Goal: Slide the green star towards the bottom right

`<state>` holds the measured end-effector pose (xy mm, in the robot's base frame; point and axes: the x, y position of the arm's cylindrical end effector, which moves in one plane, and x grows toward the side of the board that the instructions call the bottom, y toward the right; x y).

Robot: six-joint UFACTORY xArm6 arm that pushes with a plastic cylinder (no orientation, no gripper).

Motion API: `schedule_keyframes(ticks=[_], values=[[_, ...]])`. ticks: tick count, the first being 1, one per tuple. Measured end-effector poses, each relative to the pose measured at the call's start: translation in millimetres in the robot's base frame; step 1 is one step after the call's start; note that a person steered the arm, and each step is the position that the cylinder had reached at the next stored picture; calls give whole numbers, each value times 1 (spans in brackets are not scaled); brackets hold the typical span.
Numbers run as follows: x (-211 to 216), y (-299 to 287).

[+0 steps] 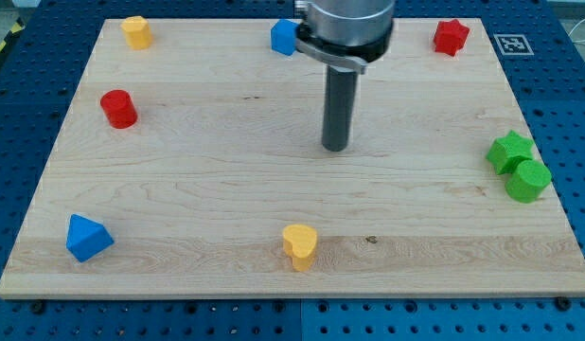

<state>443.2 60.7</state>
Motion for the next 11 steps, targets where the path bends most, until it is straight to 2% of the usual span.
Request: schedule_keyframes(ticks=[3,4,5,6,7,9,10,11], values=[[-16,105],[-49,128],[-60,174],[-47,246],[-23,285],[17,284],[21,278],[20,244]])
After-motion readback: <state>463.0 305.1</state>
